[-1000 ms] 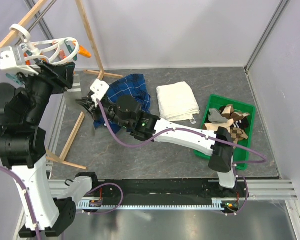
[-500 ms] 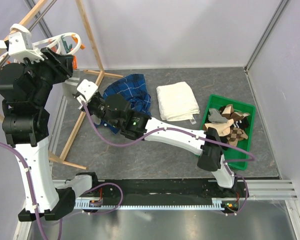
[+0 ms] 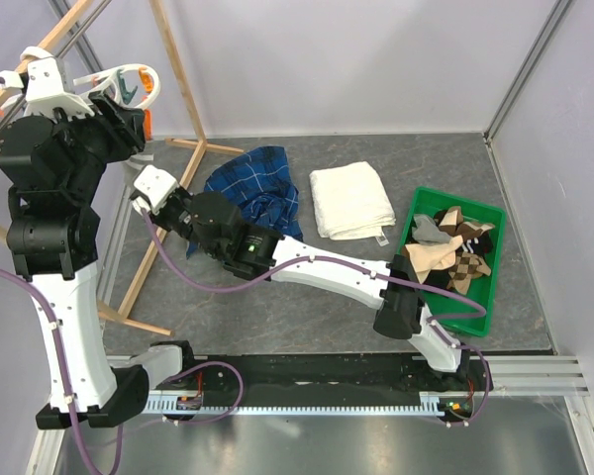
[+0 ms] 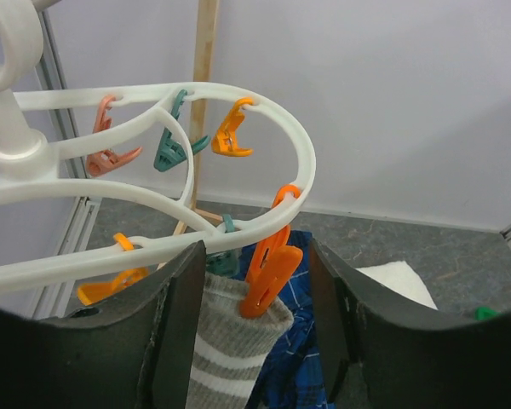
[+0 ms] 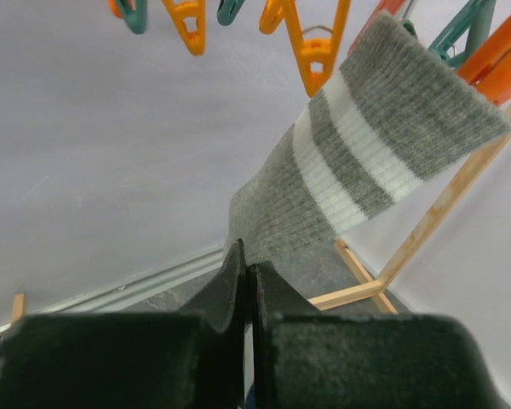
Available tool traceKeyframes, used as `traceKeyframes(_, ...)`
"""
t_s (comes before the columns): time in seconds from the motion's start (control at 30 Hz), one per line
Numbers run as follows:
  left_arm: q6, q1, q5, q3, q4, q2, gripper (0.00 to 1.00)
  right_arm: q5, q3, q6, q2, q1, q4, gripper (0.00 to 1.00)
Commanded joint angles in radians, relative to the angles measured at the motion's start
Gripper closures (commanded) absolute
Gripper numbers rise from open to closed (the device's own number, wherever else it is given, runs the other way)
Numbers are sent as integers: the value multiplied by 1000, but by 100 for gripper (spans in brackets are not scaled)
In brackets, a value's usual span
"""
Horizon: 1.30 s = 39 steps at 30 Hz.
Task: Remove the socks clipped to the hanger
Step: Remove the sock from the hanger.
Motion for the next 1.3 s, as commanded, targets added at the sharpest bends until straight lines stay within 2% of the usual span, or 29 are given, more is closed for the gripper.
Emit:
traceKeyframes(0.0,10,0,-48,19,-6,-4,40,18,59,89,-13,5,-45,100)
traceKeyframes(0.1,-36,1,-57,62,-21,-24,39,12,35,150,-39,-8,-53,100)
traceKeyframes(0.2,-49,0,13,70,-17,-57,38,-17,22,252,-65,-34,-48,100)
traceKeyframes(0.3,-40,1,29,-14,-2,-139,38,-66,25,354,-85,-59,-37,100)
traceKeyframes(0.4,-55,0,-31,-172,93,-268,38,-102,22,442,-99,-88,-43,100)
traceKeyframes(0.43,-56,0,-37,-221,106,-290,38,-105,22,453,-103,-91,-40,100)
traceKeyframes(0.9,-47,-13,41,-368,115,-417,38,-174,32,533,-123,-105,-36,100)
traceKeyframes(1.0,-67,-25,4,-444,120,-455,39,-191,10,551,-148,-108,-48,100)
traceKeyframes(1.13,-110,-68,23,-660,144,-544,41,-255,-19,591,-175,-120,-46,100)
traceKeyframes(1.27,-80,-89,-16,-761,153,-566,38,-264,-27,609,-181,-139,-48,100)
